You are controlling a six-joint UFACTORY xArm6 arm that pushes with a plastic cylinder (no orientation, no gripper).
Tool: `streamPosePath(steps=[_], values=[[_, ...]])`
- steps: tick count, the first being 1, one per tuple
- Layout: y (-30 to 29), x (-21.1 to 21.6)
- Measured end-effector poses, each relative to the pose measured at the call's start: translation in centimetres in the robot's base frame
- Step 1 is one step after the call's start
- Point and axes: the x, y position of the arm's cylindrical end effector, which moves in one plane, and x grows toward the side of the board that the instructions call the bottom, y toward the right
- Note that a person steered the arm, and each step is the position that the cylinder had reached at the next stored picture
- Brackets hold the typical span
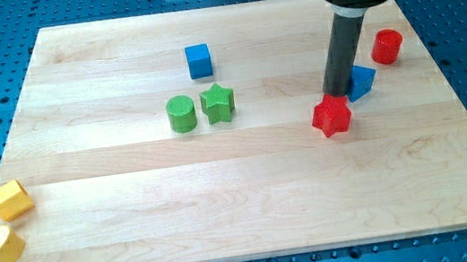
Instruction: Move the cube into the triangle
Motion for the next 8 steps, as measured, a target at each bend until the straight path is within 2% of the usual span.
streamPosePath(steps=[2,4,5,6,7,8], values=[[3.2,-0.3],[-14.5,-13.8],[-24.1,-16.2],[-31.8,-14.2],[-26.5,-11.7],[-19.4,-7.1]])
